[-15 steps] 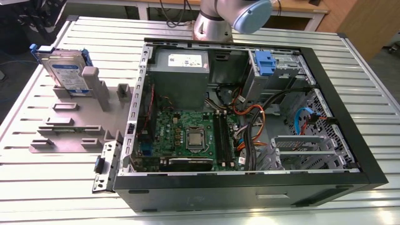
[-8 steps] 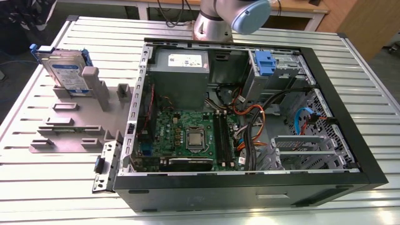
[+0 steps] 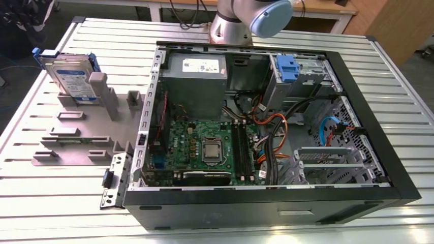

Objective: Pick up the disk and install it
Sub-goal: 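Reach for the disk, then pick up the disk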

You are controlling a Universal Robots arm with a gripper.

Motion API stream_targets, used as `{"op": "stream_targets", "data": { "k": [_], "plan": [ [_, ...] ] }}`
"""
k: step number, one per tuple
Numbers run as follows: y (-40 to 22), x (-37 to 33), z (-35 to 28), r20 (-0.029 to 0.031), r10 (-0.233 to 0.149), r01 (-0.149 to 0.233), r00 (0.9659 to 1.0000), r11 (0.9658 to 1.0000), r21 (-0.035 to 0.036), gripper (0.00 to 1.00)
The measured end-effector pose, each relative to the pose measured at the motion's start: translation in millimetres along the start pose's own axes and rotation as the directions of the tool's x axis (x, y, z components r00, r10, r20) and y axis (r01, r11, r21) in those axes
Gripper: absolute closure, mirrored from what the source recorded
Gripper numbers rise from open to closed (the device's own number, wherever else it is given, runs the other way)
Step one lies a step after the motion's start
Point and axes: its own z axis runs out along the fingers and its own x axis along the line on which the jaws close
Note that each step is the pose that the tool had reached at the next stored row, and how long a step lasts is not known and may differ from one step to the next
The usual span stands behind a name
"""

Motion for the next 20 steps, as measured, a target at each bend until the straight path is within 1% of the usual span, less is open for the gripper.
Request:
{"op": "stream_targets", "data": {
  "k": [2, 17, 19, 20],
  "plan": [
    [1.0, 1.4, 0.4, -0.0002, 0.000, 0.000, 1.0000, 1.0000, 0.0001, 0.89],
    [1.0, 1.5, 1.0, -0.0002, -0.002, 0.002, 1.0000, 1.0000, 0.0001, 0.89],
    [1.0, 1.5, 1.0, -0.0006, -0.007, 0.007, 1.0000, 1.0000, 0.0000, 0.89],
    [1.1, 1.5, 1.1, -0.0009, -0.017, 0.017, 0.9999, 0.9999, -0.0001, 0.89]
  ]
}}
